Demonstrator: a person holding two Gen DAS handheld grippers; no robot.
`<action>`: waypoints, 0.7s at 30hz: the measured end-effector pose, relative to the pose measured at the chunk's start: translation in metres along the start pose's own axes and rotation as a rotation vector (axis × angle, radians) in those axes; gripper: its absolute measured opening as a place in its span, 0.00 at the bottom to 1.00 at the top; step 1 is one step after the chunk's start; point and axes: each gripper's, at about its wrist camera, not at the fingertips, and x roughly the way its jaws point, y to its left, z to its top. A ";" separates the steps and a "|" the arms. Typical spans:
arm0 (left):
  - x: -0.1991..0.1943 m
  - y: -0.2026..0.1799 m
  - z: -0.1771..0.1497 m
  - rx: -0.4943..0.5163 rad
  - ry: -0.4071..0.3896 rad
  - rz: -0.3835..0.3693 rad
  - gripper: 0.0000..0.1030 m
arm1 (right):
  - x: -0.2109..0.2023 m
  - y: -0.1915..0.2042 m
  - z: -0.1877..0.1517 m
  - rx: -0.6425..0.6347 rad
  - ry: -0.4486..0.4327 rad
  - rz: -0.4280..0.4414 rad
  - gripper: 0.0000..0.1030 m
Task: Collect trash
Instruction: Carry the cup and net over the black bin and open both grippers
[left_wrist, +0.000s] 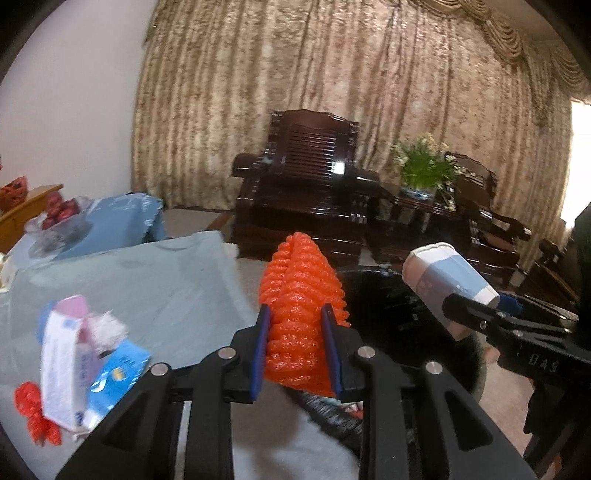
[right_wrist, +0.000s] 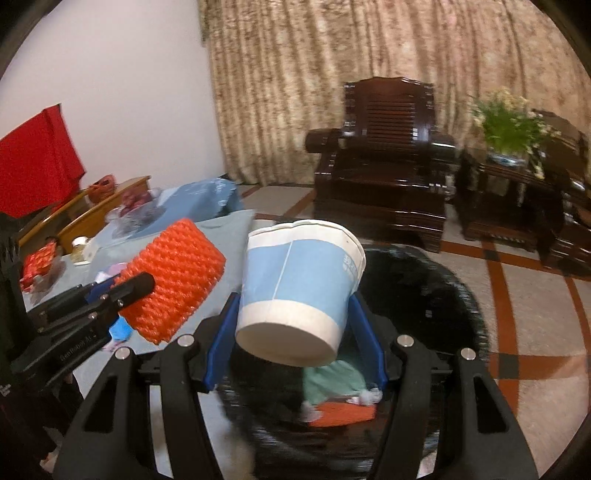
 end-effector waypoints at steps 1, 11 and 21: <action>0.004 -0.004 0.001 0.006 0.001 -0.005 0.26 | 0.002 -0.008 -0.001 0.008 0.003 -0.016 0.56; 0.058 -0.044 0.009 0.054 0.068 -0.069 0.32 | 0.026 -0.053 -0.022 0.069 0.060 -0.100 0.63; 0.046 -0.021 0.010 0.013 0.057 -0.047 0.84 | 0.027 -0.061 -0.039 0.111 0.064 -0.160 0.94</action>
